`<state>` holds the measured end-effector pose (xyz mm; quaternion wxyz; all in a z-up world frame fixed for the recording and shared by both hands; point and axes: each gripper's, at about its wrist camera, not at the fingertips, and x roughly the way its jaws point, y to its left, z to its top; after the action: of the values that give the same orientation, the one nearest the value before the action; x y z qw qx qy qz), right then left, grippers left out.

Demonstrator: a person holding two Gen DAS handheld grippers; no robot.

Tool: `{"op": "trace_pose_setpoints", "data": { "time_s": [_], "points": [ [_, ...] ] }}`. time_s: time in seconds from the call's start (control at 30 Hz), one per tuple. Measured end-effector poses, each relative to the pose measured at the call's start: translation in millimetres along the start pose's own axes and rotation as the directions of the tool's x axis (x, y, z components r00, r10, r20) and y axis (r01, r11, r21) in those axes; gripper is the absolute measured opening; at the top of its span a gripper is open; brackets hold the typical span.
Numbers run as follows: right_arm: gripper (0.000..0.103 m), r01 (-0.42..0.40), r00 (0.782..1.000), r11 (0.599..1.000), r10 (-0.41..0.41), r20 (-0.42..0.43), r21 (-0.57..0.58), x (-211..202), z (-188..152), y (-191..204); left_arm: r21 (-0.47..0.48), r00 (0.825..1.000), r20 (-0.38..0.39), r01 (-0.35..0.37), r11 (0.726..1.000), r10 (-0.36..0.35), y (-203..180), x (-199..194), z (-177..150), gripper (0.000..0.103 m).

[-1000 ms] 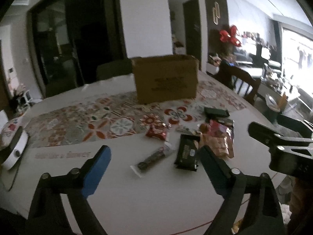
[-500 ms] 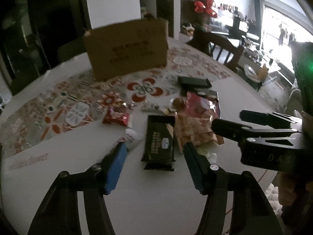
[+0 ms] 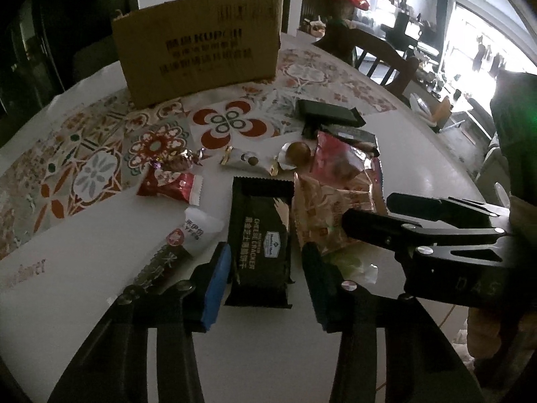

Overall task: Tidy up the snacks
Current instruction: 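Lower the left tool onto the dark cheese cracker pack while the right tool grasps the beige biscuit bag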

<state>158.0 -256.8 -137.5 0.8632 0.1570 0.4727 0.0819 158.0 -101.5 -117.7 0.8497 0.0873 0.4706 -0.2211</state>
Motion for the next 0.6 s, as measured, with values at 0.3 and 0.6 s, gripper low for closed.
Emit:
{"op": "trace_pose_setpoints", "data": {
  "time_s": [0.3,0.6],
  "points": [
    [0.067,-0.03,0.999,1.0,0.03,-0.032,-0.001,13.6,3.8,-0.8,-0.016,1.0,-0.018,0.023,1.0,-0.023,5.0,12.1,3.5,0.038],
    [0.05,-0.047,0.999,0.999,0.047,-0.021,-0.024,15.0,4.0,0.6,-0.008,0.999,-0.018,0.037,0.999,-0.038,4.8,17.2,3.5,0.031]
  ]
}}
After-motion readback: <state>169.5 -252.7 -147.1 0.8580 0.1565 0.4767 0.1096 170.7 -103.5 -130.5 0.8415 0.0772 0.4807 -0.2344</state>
